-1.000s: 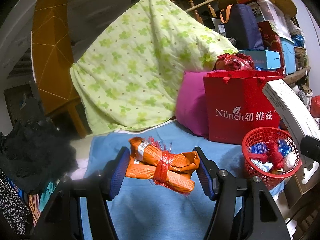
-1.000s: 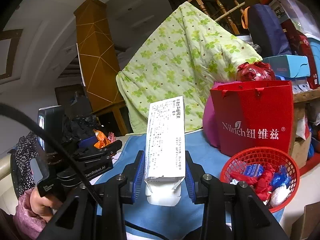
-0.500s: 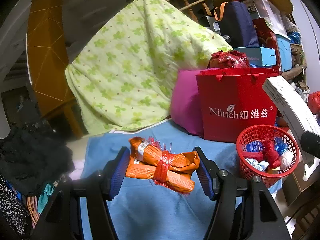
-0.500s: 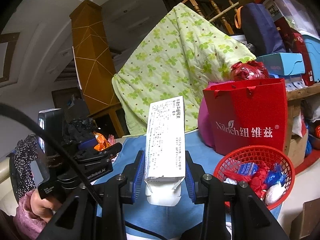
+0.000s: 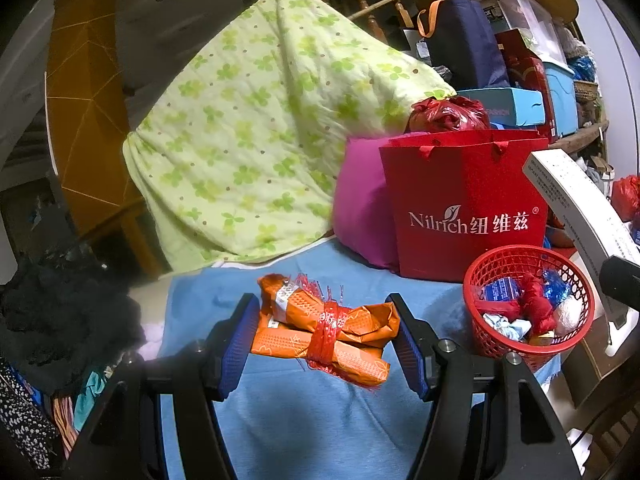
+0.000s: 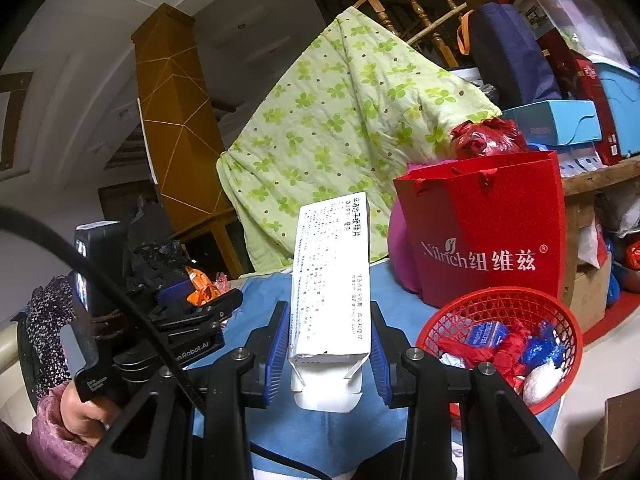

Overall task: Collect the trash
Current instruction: 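Lift the orange wrapper and white tube box and hold them above the towel, then carry the orange wrapper and white tube box toward the red basket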

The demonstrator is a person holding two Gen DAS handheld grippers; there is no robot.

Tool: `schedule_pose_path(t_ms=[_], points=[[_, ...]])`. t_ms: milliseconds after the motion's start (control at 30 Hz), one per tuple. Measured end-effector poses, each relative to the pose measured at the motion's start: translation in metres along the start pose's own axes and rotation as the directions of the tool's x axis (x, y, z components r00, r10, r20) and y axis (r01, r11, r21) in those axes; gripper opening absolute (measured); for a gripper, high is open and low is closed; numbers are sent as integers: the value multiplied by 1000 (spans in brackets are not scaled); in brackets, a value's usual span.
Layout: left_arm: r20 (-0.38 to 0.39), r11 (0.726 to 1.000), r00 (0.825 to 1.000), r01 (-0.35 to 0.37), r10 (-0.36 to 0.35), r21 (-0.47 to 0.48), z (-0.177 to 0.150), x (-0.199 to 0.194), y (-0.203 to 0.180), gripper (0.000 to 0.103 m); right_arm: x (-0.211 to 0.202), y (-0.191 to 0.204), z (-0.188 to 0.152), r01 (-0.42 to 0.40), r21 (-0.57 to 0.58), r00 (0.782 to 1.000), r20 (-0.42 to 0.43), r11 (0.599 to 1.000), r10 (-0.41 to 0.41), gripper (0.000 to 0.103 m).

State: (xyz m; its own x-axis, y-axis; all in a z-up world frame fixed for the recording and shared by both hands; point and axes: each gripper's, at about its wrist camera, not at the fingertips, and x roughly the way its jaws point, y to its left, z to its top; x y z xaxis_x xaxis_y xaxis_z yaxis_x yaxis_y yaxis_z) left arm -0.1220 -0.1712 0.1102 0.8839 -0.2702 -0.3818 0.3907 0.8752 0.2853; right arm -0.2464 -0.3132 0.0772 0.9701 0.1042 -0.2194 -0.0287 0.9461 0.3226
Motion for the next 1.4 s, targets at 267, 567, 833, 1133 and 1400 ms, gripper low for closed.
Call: schedule_pose_path(t_ms=[267,567,833,1133,1400], points=[[-5,1000,1000,11,-11,14,1,3,-7,66,-3,-9,-3,16,13,1000,0,1000,-16,39],[-14,999,1000,22,-22,36,2,7,-19,66,-9,-22,-4,30,41,1000,5,999,-30,39],[-20,998,999,35,-34,55,3,8,-29,66,-14,-32,-5,41,59,999,9,997,-42,39],[-29,996,999,48,-46,74,4,12,-38,66,-17,-46,-6,52,82,999,8,995,-53,39],[-33,994,998,60,-57,87,4,12,-47,66,-19,-54,-7,59,98,998,9,993,-60,39]])
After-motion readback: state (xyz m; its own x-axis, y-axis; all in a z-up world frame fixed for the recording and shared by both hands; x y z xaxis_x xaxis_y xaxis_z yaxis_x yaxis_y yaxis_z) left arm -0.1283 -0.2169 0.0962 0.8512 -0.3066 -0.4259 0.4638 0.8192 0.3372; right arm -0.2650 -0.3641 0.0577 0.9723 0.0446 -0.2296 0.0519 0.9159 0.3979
